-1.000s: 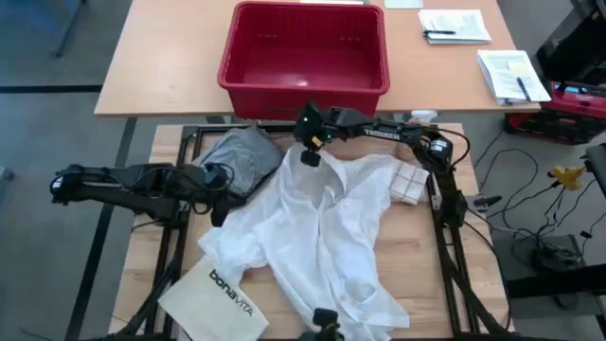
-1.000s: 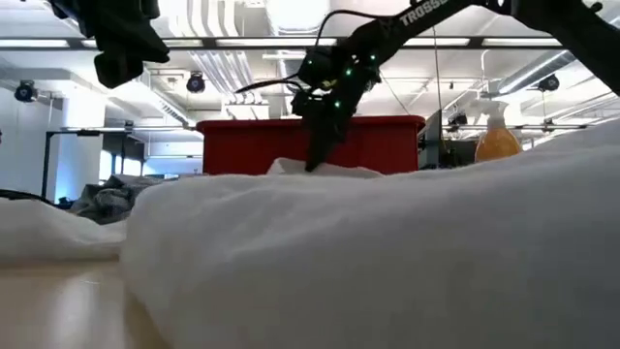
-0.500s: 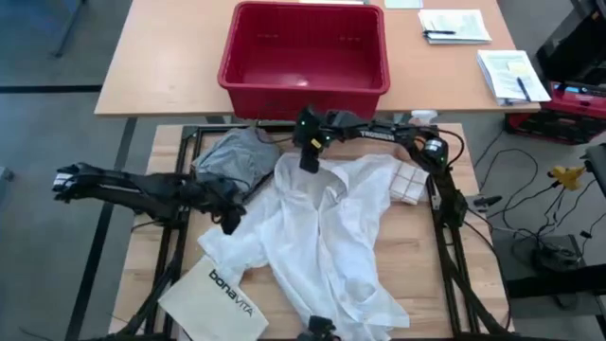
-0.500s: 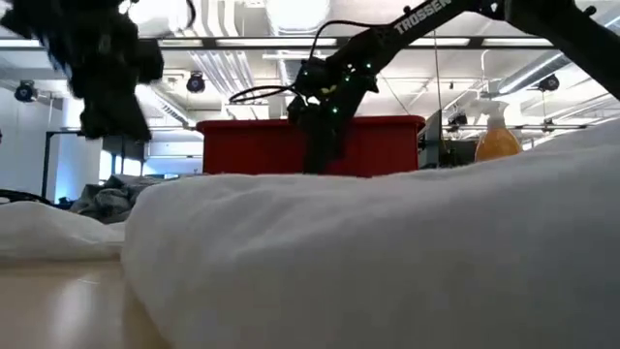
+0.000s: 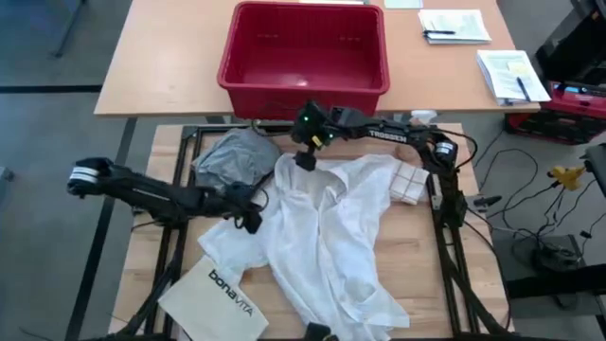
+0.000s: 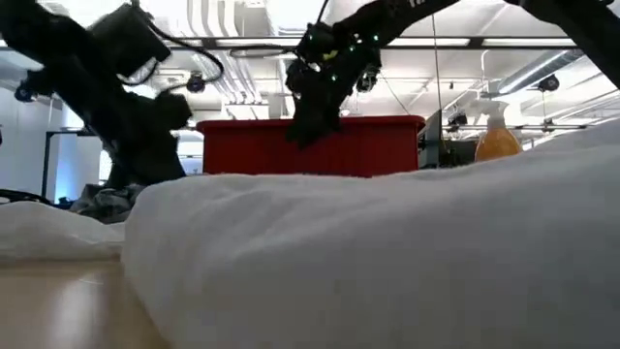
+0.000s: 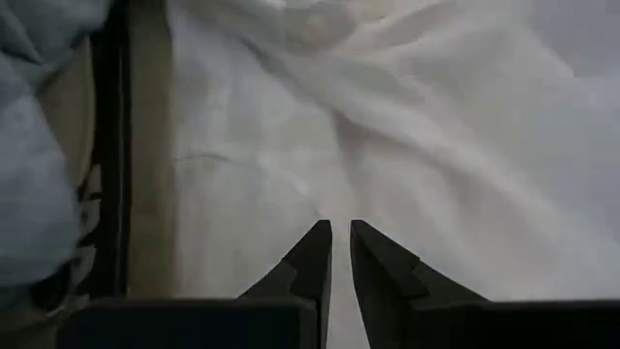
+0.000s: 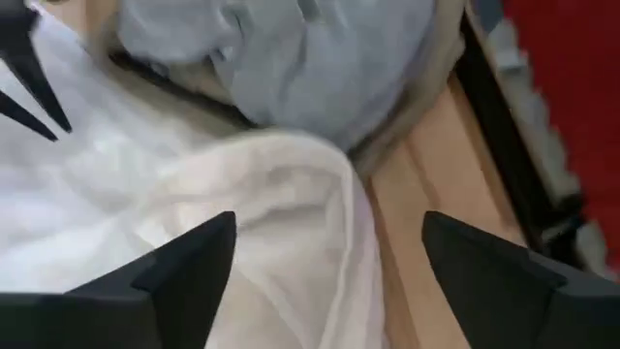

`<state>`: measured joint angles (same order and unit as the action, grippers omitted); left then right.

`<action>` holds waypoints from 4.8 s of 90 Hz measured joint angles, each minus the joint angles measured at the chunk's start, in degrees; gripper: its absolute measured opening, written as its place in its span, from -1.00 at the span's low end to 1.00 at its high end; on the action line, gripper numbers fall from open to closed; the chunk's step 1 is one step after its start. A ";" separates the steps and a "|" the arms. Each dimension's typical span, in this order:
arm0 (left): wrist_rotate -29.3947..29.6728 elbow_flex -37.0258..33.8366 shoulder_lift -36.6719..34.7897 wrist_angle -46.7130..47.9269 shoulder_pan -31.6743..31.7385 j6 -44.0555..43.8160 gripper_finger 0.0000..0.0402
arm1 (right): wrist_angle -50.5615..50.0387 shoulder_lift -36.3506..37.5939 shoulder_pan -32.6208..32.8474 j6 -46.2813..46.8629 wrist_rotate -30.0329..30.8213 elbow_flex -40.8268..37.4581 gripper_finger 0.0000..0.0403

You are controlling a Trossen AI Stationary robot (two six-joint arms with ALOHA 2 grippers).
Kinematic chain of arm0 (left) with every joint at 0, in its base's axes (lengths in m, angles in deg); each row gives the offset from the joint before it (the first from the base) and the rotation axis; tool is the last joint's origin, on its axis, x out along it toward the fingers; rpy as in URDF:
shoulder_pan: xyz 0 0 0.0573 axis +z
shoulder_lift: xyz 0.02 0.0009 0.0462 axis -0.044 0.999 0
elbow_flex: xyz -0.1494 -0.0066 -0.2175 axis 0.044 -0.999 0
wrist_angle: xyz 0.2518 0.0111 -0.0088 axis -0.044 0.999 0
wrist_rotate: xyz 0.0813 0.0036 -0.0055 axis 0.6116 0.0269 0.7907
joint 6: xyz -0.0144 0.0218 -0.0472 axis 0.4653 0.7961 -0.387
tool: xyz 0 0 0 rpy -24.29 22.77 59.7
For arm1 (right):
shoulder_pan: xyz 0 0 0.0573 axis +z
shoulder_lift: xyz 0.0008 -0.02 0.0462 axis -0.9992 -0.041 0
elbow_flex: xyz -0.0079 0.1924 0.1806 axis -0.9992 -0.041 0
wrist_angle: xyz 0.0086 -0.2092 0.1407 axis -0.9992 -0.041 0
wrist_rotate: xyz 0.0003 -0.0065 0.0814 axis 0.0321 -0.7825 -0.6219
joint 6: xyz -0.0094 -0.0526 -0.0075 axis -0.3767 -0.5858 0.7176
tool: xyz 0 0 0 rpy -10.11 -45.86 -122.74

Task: Fold laundry
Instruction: Fold the white long sleeve shirt

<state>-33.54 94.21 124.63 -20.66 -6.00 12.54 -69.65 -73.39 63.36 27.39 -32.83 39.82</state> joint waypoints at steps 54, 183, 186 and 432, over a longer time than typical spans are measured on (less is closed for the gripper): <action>-0.34 -1.90 7.37 6.87 -4.68 -15.32 -0.88 | 10.70 20.68 -0.60 8.88 -6.60 -28.44 0.03; -4.31 8.16 -11.27 6.14 -3.80 7.81 -0.88 | 16.18 61.58 22.34 52.40 13.95 -75.70 -0.35; -4.32 8.73 -9.52 4.78 -3.70 7.77 -0.88 | 16.13 62.50 22.03 53.99 14.39 -76.75 -0.34; -13.56 38.02 30.30 7.68 14.05 14.49 -0.88 | 10.17 29.75 -9.51 10.63 4.45 -45.08 0.83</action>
<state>-47.10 132.23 154.93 -12.98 8.05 27.02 -59.48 -43.65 53.85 38.02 -28.38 -5.25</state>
